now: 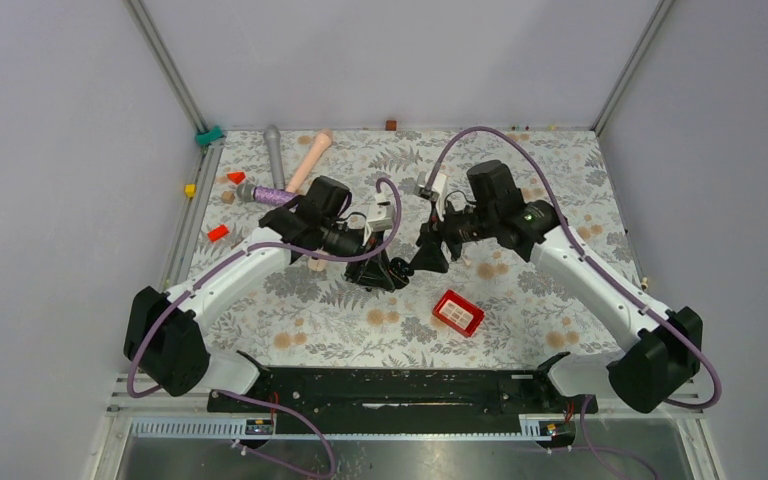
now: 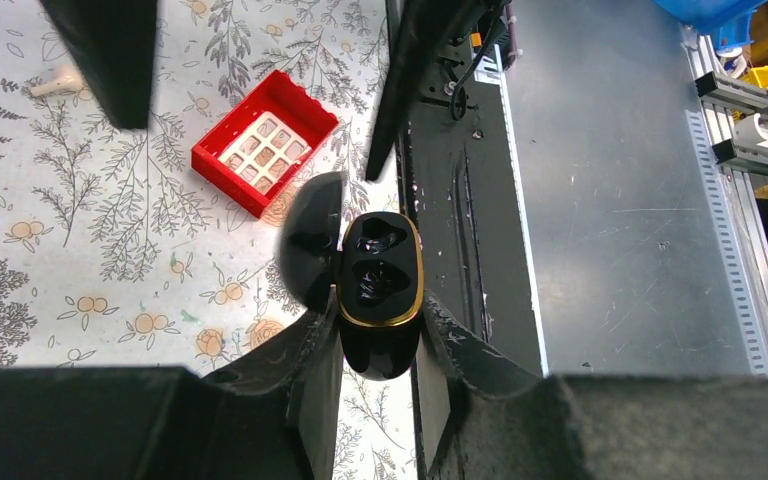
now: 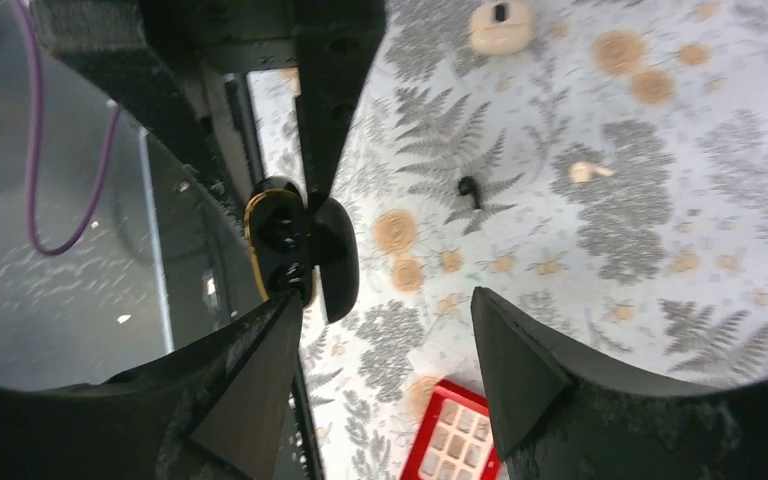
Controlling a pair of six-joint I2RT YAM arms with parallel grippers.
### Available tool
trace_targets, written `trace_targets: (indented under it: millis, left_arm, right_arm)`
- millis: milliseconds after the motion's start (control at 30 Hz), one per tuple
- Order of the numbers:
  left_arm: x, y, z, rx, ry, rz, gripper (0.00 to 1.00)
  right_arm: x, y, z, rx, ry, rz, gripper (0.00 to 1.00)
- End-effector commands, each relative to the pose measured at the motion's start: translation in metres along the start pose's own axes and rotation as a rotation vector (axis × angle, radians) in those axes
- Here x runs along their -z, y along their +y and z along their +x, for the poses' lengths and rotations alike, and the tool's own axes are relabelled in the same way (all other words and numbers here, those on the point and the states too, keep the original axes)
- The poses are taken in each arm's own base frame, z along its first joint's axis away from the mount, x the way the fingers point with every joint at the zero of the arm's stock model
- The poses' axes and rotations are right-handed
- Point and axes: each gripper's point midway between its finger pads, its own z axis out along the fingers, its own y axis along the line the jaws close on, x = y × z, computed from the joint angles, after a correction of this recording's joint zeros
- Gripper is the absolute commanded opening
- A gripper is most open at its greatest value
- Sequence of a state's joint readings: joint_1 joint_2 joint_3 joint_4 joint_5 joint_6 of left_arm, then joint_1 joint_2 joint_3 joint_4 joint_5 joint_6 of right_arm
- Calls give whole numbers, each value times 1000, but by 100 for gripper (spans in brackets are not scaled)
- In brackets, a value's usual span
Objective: Insert the wireless bluetooth earbuds into the charging case
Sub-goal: Open the charging case.
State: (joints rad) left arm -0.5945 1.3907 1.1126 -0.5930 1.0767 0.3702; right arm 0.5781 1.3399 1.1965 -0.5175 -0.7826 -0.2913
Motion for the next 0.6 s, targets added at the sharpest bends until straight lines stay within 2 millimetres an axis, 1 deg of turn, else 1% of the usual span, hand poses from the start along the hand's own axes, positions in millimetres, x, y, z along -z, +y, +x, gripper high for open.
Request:
trace_targets:
  millis: [0, 133, 233, 300, 367, 433, 533, 567]
  left_arm:
    - [5, -12, -24, -96, -45, 31, 0]
    - [5, -10, -23, -100, -39, 18, 0]
    - [8, -8, -23, -121, -20, -3, 0]
    - [12, -5, -23, -141, 3, -34, 0]
    - [18, -1, -21, -157, 29, -75, 0]
    - [24, 3, -18, -172, 49, -112, 0]
    - [34, 9, -9, -176, 82, -153, 0]
    - [36, 11, -5, -172, 94, -163, 0]
  right_arm:
    - [18, -20, -29, 81, -104, 150, 71]
    - [29, -24, -36, 112, -142, 204, 74]
    - [40, -24, -41, 126, -164, 237, 83]
    - [49, -29, -46, 123, -179, 284, 86]
    - [58, -38, -49, 106, -189, 334, 88]
    - [63, -45, -50, 81, -193, 365, 88]
    - [62, -62, -45, 31, -174, 414, 88]
    - [60, -70, -43, 7, -161, 440, 88]
